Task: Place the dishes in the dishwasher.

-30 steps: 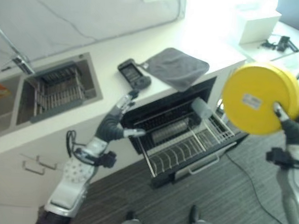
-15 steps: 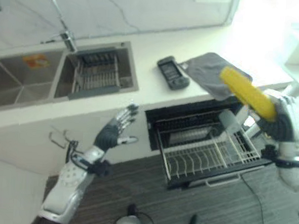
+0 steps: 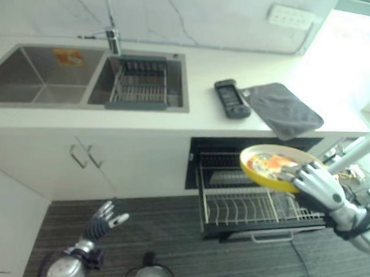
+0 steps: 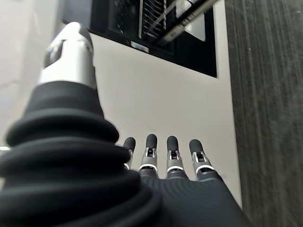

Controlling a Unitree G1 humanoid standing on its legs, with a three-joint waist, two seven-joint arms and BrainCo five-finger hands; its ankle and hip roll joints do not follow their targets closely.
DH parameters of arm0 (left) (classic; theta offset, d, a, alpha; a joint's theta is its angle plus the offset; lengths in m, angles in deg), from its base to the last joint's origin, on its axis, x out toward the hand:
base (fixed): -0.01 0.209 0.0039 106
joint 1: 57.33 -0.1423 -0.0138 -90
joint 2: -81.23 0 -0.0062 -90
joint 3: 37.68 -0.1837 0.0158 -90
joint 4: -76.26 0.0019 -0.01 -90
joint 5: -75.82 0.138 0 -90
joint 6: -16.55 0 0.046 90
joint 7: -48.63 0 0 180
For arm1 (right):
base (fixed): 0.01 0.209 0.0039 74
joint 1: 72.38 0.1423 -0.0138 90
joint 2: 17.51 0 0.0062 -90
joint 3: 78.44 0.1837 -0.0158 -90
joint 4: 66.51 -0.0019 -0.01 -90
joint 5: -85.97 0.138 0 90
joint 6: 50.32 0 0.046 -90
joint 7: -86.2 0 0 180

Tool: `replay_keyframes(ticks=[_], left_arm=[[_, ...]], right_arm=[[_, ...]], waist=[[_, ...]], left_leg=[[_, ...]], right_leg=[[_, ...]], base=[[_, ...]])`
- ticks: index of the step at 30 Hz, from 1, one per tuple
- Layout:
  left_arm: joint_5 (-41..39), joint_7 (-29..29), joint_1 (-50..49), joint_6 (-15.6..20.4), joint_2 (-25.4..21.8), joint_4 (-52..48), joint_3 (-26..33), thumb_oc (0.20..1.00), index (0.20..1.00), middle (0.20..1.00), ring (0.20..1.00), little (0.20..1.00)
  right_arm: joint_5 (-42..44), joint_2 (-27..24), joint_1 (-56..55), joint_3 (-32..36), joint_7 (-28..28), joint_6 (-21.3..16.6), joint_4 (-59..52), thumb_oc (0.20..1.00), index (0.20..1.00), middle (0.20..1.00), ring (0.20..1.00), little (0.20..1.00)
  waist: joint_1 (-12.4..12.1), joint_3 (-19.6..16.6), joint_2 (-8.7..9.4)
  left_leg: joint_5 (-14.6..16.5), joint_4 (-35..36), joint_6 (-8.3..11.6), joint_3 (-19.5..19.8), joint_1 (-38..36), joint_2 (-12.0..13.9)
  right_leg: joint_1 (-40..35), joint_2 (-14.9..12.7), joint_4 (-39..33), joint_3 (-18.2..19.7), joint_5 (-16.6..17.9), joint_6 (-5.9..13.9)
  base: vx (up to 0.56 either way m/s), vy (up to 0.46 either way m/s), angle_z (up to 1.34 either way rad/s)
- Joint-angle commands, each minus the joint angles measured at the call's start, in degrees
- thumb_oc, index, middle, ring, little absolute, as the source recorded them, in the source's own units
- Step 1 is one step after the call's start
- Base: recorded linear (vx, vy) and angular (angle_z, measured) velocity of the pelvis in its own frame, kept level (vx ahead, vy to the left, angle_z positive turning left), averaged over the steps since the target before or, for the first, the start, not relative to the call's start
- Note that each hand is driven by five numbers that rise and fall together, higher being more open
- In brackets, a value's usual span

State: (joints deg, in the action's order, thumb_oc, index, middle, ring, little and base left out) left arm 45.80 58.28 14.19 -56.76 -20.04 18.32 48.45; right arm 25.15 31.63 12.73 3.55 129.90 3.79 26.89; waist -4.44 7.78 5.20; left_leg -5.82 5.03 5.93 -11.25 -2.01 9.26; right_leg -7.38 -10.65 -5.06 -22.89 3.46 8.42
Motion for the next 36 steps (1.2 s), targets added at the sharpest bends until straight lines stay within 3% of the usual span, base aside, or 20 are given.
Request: replay_keyframes(ticks=[1, 9, 14, 16, 18, 21, 29, 36], left_arm=[[2.1, -0.9, 4.5, 3.8, 0.3, -0.8, 0.7, 1.000, 1.000, 1.000, 1.000, 1.000], [5.8, -3.8, 4.4, 6.4, 1.8, 3.7, -1.2, 1.000, 1.000, 1.000, 1.000, 1.000], [8.1, -4.4, 4.0, 6.2, 1.6, 6.0, -1.3, 1.000, 1.000, 1.000, 1.000, 1.000], [8.9, -4.6, 3.4, 6.0, 0.9, 5.7, -2.1, 1.000, 1.000, 1.000, 1.000, 1.000], [9.1, -4.4, 3.0, 6.2, 0.8, 5.9, -2.4, 1.000, 1.000, 1.000, 1.000, 1.000], [8.6, -4.1, 2.5, 5.5, -0.4, 4.5, -3.0, 1.000, 1.000, 1.000, 1.000, 1.000], [8.7, -5.0, 3.2, 5.9, -1.4, 5.1, -4.3, 1.000, 1.000, 1.000, 1.000, 1.000], [8.3, -6.1, 5.7, 6.3, -2.5, 5.4, -6.1, 1.000, 1.000, 1.000, 1.000, 1.000]], right_arm=[[-0.5, -2.3, 5.7, -2.2, 5.9, -0.7, 0.9, 0.200, 0.200, 0.200, 0.200, 0.200], [-4.4, 3.8, 12.3, -11.4, 15.0, 3.8, 16.4, 0.200, 0.200, 0.200, 0.200, 0.200], [1.0, 6.1, 15.6, -15.7, 4.7, 5.8, 22.9, 0.200, 0.200, 0.200, 0.200, 0.200], [8.9, 7.1, 17.5, -16.3, -0.7, 7.2, 26.5, 0.200, 0.200, 0.200, 0.200, 0.200], [8.1, 7.6, 18.5, -16.5, -2.4, 8.2, 28.3, 0.200, 0.200, 0.200, 0.200, 0.200], [11.4, 7.0, 19.8, -18.0, -9.3, 9.6, 28.3, 0.200, 0.200, 0.200, 0.200, 0.200], [11.1, 8.7, 24.7, -22.2, -10.4, 11.0, 34.7, 0.200, 0.200, 0.200, 0.200, 0.200], [14.9, 11.6, 29.8, -25.6, -11.1, 14.2, 44.1, 0.200, 0.200, 0.200, 0.200, 0.200]], waist=[[-2.4, -1.2, -1.41], [-4.8, -1.5, -2.26], [-6.5, -1.6, -2.83], [-7.2, -1.3, -3.10], [-7.6, -1.1, -3.30], [-8.5, -0.6, -3.58], [-10.9, 0.7, -3.90], [-13.3, 3.2, -5.48]], left_leg=[[4.5, 0.0, 2.11, 3.9, -3.0, 3.8], [4.4, 0.0, 2.06, 4.5, -3.1, 2.9], [4.3, 0.0, 2.09, 5.5, -3.0, 2.3], [4.1, 0.0, 2.05, 6.7, -2.8, 2.0], [3.9, 0.0, 2.07, 7.2, -2.6, 1.9], [3.5, 0.0, 2.09, 8.0, -1.9, 1.6], [2.9, 0.0, 1.98, 9.8, -1.0, 0.9], [1.9, 0.0, 1.57, 12.8, 1.5, -0.2]], right_leg=[[-0.8, -2.5, 0.6, 0.1, 0.3, 4.67], [-2.2, -2.7, 0.1, -1.4, 0.2, 4.70], [-2.9, -3.0, 0.1, -2.8, 0.2, 4.75], [-3.2, -2.8, 0.1, -2.7, 0.0, 4.52], [-3.4, -2.7, 0.1, -2.5, -0.2, 4.42], [-3.6, -2.7, 0.1, -2.8, -0.2, 4.45], [-4.0, -2.7, 0.1, -3.8, 0.0, 4.60], [-2.9, -3.1, 0.1, -4.7, 0.8, 4.72]], base=[[0.00, 0.000, 0.00], [0.02, 0.003, 0.03], [0.08, -0.009, 0.16], [0.11, -0.042, 0.23], [0.06, -0.017, 0.16], [0.04, -0.034, 0.11], [0.03, -0.036, 0.02], [-0.01, -0.051, 0.17]])
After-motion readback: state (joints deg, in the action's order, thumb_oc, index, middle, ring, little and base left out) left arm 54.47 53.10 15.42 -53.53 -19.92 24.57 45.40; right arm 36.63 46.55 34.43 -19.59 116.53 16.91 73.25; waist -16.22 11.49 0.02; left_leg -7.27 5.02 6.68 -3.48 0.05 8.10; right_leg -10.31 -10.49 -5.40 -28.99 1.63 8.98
